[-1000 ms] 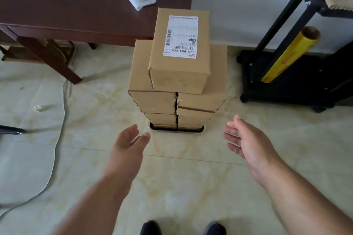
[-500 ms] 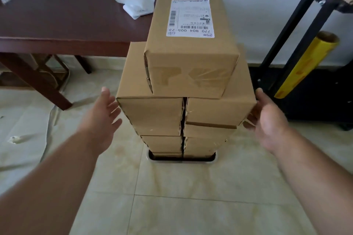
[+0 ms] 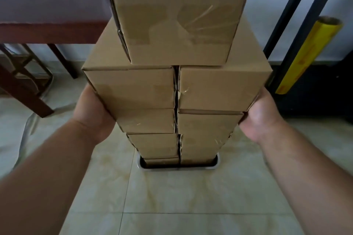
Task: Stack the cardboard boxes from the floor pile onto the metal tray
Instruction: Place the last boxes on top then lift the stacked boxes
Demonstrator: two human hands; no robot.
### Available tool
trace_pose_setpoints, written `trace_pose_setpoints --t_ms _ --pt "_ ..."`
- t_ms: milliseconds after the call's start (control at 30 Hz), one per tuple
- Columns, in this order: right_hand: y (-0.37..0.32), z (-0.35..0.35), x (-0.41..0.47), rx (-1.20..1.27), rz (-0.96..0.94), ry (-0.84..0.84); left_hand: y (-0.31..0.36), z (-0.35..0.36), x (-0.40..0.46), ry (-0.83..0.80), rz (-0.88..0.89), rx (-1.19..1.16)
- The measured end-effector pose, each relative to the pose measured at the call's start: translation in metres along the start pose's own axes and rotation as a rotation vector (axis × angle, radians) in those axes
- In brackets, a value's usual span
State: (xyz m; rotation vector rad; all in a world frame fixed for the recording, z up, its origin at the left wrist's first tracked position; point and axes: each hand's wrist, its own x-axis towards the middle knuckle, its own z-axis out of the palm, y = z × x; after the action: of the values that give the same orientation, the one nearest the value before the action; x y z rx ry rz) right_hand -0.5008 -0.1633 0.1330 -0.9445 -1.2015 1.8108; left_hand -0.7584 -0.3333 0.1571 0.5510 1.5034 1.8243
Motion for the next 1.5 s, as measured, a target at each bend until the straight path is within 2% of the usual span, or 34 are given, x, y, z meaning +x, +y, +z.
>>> trace_pose_setpoints --t_ms 133,367,533,733,1033,1300,1400,1500 --pt "0.002 -0.003 -0.007 -0.033 -0.025 -0.018 -0.006 -0.008 -0.008 -0.025 -0.001 0.031" --pt "-0.039 -0.005 -0.005 0.036 -0.064 0.035 0.027 -0.029 -0.002 -0.093 0.017 -0.05" --pt "-0.059 0.009 -0.013 0.061 -0.035 0.046 0.041 -0.009 -0.008 -0.176 0.054 0.03" --pt "-0.061 0.021 -0.017 -0.022 -0.087 -0.058 0.045 -0.001 -0.005 -0.151 0.052 0.035" --pt "-0.054 0.021 -0.002 0.008 -0.107 -0.145 0.033 0.001 0.0 -0.16 0.08 -0.059" --pt "-0.048 0.014 0.002 0.066 -0.106 -0.045 0.018 -0.008 0.004 -0.214 0.118 -0.049" --pt "-0.044 0.007 0.002 0.091 -0.092 0.018 0.005 -0.017 0.005 -0.149 0.104 0.001" --pt "-0.025 -0.006 -0.001 0.113 -0.066 0.073 -0.028 -0.033 0.004 -0.042 0.015 0.025"
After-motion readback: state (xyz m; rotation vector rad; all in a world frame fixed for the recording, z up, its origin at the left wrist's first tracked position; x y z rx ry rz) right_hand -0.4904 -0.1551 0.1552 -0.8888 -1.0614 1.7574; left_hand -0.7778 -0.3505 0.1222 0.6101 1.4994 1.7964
